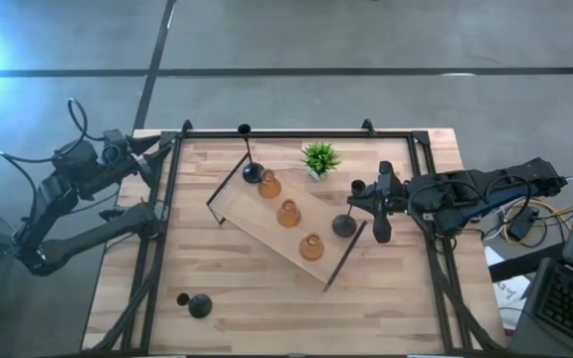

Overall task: Pick & Place candle stick holders
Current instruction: Put the black candle holder on the shelf

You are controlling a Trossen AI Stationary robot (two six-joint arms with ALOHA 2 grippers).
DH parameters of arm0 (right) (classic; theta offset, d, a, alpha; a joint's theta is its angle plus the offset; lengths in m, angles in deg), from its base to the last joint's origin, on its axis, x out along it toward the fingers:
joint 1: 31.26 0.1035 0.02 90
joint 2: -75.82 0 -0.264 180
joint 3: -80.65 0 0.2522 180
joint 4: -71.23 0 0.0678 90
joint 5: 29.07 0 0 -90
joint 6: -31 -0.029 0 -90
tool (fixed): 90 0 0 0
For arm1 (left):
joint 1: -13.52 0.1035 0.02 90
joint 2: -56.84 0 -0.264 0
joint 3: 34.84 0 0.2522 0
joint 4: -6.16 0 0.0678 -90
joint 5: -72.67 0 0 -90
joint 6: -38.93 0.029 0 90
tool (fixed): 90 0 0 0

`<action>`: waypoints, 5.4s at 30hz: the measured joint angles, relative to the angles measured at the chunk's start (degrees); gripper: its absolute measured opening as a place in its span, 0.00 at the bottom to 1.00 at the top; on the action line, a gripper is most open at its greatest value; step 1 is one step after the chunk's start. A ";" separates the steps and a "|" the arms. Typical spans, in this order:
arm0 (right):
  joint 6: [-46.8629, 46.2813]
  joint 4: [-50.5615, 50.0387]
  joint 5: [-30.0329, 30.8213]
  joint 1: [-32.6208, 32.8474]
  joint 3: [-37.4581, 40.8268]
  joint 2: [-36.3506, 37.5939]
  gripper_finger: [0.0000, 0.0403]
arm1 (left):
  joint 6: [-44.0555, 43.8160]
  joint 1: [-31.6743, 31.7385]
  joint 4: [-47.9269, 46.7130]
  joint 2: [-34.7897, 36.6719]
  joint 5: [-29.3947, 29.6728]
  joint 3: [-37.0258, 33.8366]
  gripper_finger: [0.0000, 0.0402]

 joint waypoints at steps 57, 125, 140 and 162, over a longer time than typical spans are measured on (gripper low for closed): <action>-3.46 -0.33 -0.82 0.79 0.43 0.81 0.49 | 0.01 -0.02 0.00 0.00 0.02 0.00 0.61; -49.29 -19.18 23.69 1.34 31.05 22.88 0.50 | 0.01 -0.02 -0.01 0.00 0.01 -0.01 0.61; -43.27 -11.19 31.58 1.05 39.60 18.10 0.50 | 0.02 -0.02 0.01 0.00 0.00 -0.02 0.61; -28.24 13.70 30.67 -10.01 48.01 11.21 0.44 | 0.02 -0.01 -0.02 0.00 0.01 0.00 0.61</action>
